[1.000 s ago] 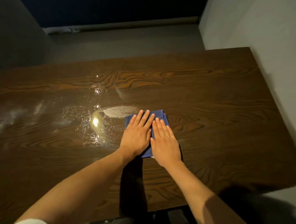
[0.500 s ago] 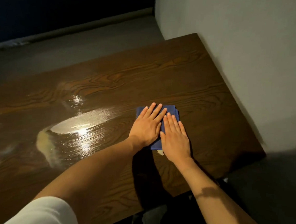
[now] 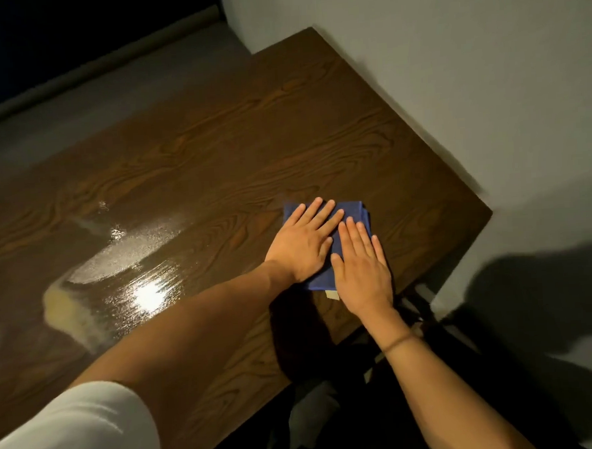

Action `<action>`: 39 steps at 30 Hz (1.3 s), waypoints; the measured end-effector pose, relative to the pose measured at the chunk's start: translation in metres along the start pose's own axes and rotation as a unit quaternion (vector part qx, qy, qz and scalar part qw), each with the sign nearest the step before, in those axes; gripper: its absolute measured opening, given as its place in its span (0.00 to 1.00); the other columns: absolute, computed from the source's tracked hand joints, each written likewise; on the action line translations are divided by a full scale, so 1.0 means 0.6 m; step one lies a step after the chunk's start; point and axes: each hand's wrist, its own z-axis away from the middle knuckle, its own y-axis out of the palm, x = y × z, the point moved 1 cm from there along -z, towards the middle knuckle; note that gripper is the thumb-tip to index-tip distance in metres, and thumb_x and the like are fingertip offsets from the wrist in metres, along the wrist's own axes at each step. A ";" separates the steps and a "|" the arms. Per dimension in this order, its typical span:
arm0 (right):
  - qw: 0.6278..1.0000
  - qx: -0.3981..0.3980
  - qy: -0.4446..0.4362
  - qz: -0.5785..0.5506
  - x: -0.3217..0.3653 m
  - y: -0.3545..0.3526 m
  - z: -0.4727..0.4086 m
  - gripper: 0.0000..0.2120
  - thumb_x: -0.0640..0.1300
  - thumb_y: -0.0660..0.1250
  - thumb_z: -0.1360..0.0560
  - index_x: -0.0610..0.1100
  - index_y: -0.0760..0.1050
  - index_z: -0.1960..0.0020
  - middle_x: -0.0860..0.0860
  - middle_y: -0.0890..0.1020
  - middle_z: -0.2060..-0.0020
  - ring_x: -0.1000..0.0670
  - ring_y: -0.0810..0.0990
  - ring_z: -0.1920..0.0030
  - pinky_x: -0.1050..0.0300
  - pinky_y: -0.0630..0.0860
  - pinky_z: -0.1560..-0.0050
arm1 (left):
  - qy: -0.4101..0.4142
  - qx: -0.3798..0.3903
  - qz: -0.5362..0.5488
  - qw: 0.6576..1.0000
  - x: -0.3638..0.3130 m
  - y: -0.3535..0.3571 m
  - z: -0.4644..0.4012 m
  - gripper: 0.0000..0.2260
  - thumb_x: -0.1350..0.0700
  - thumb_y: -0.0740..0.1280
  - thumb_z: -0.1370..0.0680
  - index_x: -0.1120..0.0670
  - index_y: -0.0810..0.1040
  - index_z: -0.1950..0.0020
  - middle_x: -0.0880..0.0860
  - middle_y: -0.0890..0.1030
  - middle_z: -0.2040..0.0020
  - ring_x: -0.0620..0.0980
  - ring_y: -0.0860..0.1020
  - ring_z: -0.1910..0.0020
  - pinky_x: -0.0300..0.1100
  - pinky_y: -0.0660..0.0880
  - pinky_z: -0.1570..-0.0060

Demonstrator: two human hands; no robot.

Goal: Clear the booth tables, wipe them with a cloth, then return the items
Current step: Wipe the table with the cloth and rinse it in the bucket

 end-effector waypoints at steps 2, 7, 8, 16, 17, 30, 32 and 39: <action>1.000 -0.012 0.017 -0.009 0.013 0.011 0.045 0.34 0.57 0.36 0.21 0.44 0.49 0.19 0.50 0.53 0.19 0.51 0.49 0.20 0.49 0.46 0.21 | 0.017 0.011 0.002 1.000 -0.011 0.010 0.035 0.26 0.48 0.48 0.14 0.49 0.45 0.17 0.51 0.45 0.17 0.52 0.41 0.18 0.47 0.36 0.23; 0.998 -0.032 0.052 -0.020 0.048 0.040 0.150 0.30 0.55 0.41 0.18 0.44 0.52 0.19 0.50 0.58 0.20 0.50 0.53 0.20 0.46 0.53 0.21 | 0.048 0.022 -0.005 0.999 -0.036 0.040 0.125 0.26 0.47 0.47 0.14 0.48 0.43 0.17 0.50 0.44 0.17 0.51 0.39 0.19 0.46 0.34 0.23; 0.998 -0.033 0.055 -0.028 0.054 0.045 0.168 0.30 0.55 0.41 0.18 0.44 0.53 0.20 0.50 0.58 0.20 0.50 0.54 0.20 0.46 0.55 0.21 | 0.053 0.024 -0.007 0.998 -0.040 0.048 0.140 0.26 0.47 0.47 0.14 0.48 0.43 0.17 0.50 0.44 0.17 0.51 0.39 0.19 0.46 0.34 0.24; 0.996 -0.047 0.064 -0.041 0.055 0.052 0.191 0.28 0.55 0.45 0.17 0.44 0.56 0.20 0.50 0.61 0.21 0.51 0.55 0.21 0.46 0.53 0.22 | 0.072 0.034 -0.020 0.997 -0.036 0.062 0.148 0.30 0.40 0.34 0.21 0.45 0.41 0.18 0.48 0.45 0.17 0.48 0.39 0.19 0.46 0.32 0.25; 0.996 -0.048 0.062 -0.036 0.053 0.050 0.188 0.28 0.54 0.46 0.17 0.44 0.56 0.20 0.50 0.62 0.21 0.50 0.56 0.21 0.46 0.52 0.23 | 0.071 0.033 -0.019 0.997 -0.035 0.061 0.144 0.29 0.41 0.34 0.20 0.45 0.41 0.18 0.48 0.45 0.17 0.48 0.38 0.19 0.46 0.32 0.24; 0.997 -0.037 0.061 -0.009 -0.124 -0.029 -0.044 0.31 0.55 0.40 0.19 0.44 0.53 0.20 0.49 0.58 0.20 0.50 0.53 0.20 0.44 0.52 0.22 | 0.041 0.002 -0.037 0.998 -0.061 -0.005 -0.138 0.26 0.46 0.45 0.15 0.48 0.45 0.17 0.51 0.46 0.17 0.52 0.42 0.18 0.51 0.40 0.21; 0.997 -0.032 0.068 0.003 -0.161 -0.038 -0.073 0.31 0.55 0.38 0.19 0.44 0.52 0.19 0.49 0.57 0.20 0.50 0.52 0.20 0.45 0.51 0.22 | 0.044 0.001 -0.042 0.998 -0.073 -0.015 -0.186 0.26 0.46 0.46 0.14 0.48 0.45 0.17 0.51 0.47 0.17 0.53 0.42 0.18 0.51 0.40 0.21; 0.994 -0.033 0.107 -0.010 -0.213 -0.044 -0.086 0.31 0.54 0.38 0.19 0.43 0.51 0.19 0.48 0.55 0.20 0.48 0.52 0.20 0.45 0.50 0.21 | 0.057 0.020 -0.048 0.997 -0.107 -0.015 -0.248 0.26 0.46 0.45 0.14 0.47 0.44 0.17 0.50 0.46 0.17 0.52 0.42 0.18 0.51 0.40 0.21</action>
